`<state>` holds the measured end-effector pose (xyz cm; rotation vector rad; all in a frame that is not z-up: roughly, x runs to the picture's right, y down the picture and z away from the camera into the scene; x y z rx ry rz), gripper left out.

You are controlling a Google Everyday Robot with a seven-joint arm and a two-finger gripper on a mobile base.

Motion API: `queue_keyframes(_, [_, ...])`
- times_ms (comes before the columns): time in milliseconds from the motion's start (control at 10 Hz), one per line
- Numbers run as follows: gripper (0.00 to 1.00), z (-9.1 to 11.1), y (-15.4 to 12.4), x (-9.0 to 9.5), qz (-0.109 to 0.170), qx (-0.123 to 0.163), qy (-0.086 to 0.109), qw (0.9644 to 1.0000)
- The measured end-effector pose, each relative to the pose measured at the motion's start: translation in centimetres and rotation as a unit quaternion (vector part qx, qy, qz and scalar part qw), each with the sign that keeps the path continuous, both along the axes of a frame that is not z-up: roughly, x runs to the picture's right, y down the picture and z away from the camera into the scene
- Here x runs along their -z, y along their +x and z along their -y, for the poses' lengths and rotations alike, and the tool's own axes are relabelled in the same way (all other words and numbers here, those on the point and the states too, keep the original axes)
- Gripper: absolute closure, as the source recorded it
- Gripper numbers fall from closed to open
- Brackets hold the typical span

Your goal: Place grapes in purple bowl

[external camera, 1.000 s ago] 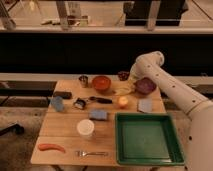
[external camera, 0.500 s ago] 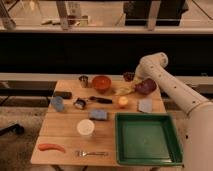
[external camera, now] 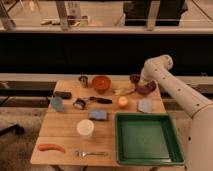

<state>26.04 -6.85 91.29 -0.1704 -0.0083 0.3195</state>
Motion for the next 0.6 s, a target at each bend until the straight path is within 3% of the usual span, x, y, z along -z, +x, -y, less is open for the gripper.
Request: queue_keyframes(600, [0.71, 0.8, 1.1, -0.6, -0.009, -0.01, 0.009, 0.9999])
